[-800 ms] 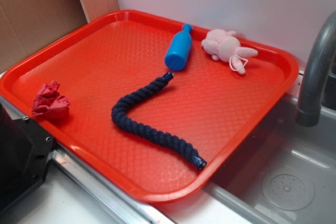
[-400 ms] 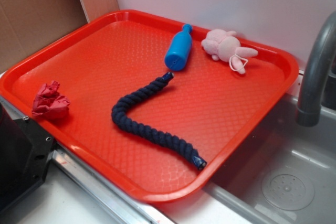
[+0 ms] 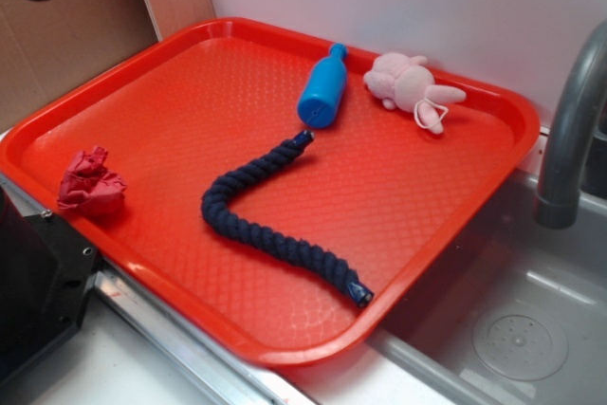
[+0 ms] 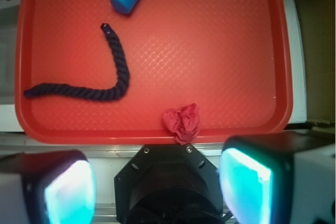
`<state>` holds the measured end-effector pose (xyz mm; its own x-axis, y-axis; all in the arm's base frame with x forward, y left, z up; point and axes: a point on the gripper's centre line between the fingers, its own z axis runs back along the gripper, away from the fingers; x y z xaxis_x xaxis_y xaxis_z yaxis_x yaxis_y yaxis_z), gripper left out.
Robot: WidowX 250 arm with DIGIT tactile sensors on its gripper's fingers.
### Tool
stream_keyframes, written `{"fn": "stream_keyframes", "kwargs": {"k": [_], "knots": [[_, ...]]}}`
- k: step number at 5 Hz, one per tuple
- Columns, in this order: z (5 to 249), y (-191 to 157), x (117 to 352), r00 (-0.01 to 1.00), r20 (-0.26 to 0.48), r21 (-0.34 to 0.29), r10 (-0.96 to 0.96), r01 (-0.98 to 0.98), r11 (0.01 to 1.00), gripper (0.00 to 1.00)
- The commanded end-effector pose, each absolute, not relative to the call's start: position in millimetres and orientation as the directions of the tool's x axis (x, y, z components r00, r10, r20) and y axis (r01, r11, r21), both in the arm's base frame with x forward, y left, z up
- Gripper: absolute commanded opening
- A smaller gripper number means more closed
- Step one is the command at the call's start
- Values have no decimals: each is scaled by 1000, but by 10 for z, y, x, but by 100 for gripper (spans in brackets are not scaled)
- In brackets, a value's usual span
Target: Grab the red paper.
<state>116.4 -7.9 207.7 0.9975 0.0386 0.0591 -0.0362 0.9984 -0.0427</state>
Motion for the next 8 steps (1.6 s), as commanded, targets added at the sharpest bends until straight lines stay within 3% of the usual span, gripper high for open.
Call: {"fn": "stream_keyframes", "kwargs": {"k": [1, 2, 3, 4, 5, 6, 7, 8], "knots": [[2115, -83, 1192, 997, 73, -41, 30, -27, 999, 100], [2115, -83, 1192, 997, 73, -41, 30, -27, 999, 100], [1642, 113, 1091, 998, -4, 2, 70, -70, 998, 100], [1262, 305, 1057, 994, -19, 35, 110, -109, 993, 100], [960, 309, 1247, 995, 11, 55, 98, -98, 994, 100], [757, 304, 1261, 997, 57, 20, 51, -52, 998, 100], [649, 224, 1282, 999, 4, 48, 44, -44, 998, 100], [612, 203, 1148, 999, -8, 12, 46, -46, 999, 100]]}}
